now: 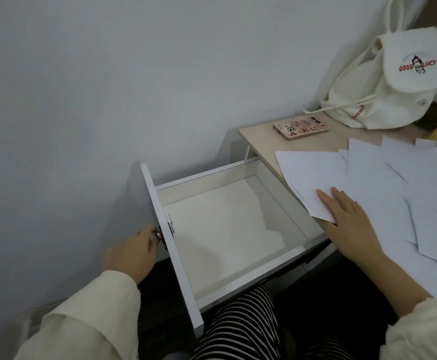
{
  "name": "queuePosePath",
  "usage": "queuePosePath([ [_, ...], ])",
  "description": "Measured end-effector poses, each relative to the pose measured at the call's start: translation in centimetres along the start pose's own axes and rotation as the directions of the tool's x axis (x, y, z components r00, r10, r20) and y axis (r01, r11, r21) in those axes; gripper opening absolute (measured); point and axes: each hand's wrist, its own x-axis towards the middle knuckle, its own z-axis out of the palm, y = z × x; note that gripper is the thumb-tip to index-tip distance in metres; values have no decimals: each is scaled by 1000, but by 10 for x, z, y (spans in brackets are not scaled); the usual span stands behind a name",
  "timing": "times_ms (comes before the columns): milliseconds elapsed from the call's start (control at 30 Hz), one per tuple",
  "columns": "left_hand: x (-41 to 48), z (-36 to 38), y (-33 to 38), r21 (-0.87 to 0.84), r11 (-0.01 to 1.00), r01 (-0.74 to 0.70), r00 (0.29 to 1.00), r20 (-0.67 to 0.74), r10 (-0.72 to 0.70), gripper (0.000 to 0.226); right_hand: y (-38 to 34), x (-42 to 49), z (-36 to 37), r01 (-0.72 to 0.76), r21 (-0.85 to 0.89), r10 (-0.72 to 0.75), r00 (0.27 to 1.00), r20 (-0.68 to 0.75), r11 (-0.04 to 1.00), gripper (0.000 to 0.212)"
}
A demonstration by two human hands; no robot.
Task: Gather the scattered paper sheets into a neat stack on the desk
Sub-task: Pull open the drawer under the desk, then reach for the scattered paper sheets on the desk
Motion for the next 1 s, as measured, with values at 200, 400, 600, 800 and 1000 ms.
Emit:
queuePosePath([
  [200,-9,-37,23,-175,983,47,998,-35,-54,42,-4,-3,-5,-13,44,13,1000,6,999,56],
  [400,1,-70,81,-400,882,-250,959,-228,169,46,-9,-15,-30,-52,275,18,992,123,960,69],
  [600,17,-56,197,-460,722,-516,850,-173,497,46,46,-44,-82,-192,353,136,975,177,916,69],
  [800,31,-27,313,-460,700,-546,771,50,635,56,169,-97,-109,-530,307,524,844,109,790,69],
  [1000,6,9,417,-491,645,-585,644,202,738,64,275,-165,-119,-819,280,848,530,32,501,77],
])
